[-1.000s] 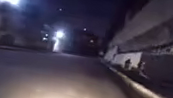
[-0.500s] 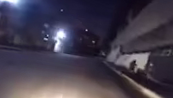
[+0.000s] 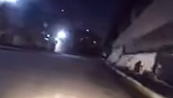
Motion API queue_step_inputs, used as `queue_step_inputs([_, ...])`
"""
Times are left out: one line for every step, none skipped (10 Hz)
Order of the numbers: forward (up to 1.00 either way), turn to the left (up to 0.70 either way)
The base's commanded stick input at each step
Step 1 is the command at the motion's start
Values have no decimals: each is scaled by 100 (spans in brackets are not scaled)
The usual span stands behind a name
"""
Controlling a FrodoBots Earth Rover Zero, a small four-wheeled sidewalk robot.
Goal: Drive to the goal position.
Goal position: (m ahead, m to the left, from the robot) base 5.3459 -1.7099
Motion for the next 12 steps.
queue_step_inputs([70,2])
queue_step_inputs([70,2])
queue_step_inputs([70,2])
queue_step_inputs([70,2])
queue_step_inputs([70,2])
queue_step_inputs([70,2])
queue_step_inputs([70,2])
queue_step_inputs([70,2])
queue_step_inputs([70,2])
queue_step_inputs([70,2])
queue_step_inputs([70,2])
queue_step_inputs([70,2])
